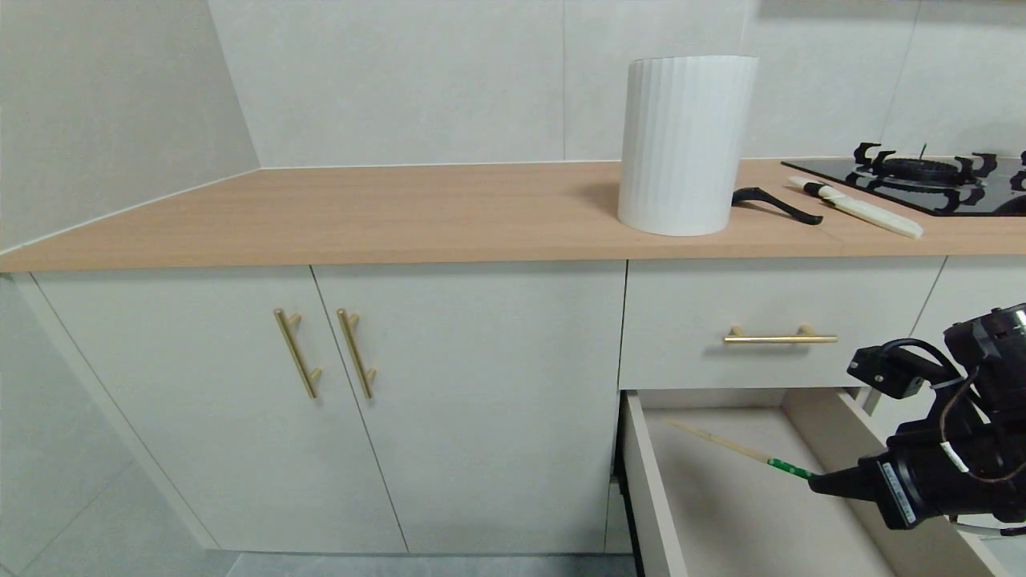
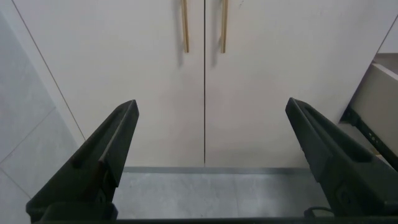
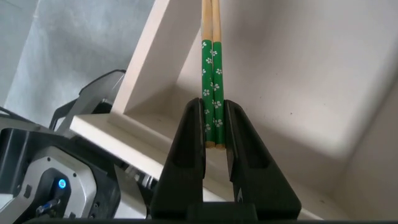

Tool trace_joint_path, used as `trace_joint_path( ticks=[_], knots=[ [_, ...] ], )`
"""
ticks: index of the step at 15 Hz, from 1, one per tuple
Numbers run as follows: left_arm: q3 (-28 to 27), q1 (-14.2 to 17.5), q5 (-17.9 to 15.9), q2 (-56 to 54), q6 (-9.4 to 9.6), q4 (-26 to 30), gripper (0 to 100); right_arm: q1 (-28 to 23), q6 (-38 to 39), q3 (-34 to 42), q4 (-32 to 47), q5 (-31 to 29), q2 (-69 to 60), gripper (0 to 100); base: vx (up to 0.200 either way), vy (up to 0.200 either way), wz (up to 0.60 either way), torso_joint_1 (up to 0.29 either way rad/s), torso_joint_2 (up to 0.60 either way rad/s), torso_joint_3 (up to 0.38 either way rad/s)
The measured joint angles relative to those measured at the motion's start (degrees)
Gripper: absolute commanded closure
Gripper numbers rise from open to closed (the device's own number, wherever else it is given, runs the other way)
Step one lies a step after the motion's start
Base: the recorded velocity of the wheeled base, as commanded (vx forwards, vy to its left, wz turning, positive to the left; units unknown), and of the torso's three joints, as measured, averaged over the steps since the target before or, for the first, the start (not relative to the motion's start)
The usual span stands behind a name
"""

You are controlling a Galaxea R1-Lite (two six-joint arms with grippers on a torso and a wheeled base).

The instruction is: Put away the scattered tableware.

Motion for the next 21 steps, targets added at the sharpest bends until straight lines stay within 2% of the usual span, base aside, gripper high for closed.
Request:
trace_joint_path(
  ticks=[3,9,14,21],
  knots=[
    [0.0,0.0,0.0,0.0,0.02,0.0,0,0.0,2.3,-0.2,-4.2,-4.8,6.3,100,0.000,0.000,0.00,0.000,0.00,0.000],
    [0.0,0.0,0.0,0.0,0.00,0.0,0,2.8,13.0,-0.1,-22.1,-15.2,26.4,100,0.000,0.000,0.00,0.000,0.00,0.000],
    [0.0,0.0,0.0,0.0,0.00,0.0,0,5.0,15.6,0.0,-28.7,-18.8,37.5,100,0.000,0.000,0.00,0.000,0.00,0.000],
    [0.0,0.0,0.0,0.0,0.00,0.0,0,7.2,16.0,-0.3,-31.0,-20.7,45.8,100,0.000,0.000,0.00,0.000,0.00,0.000]
  ],
)
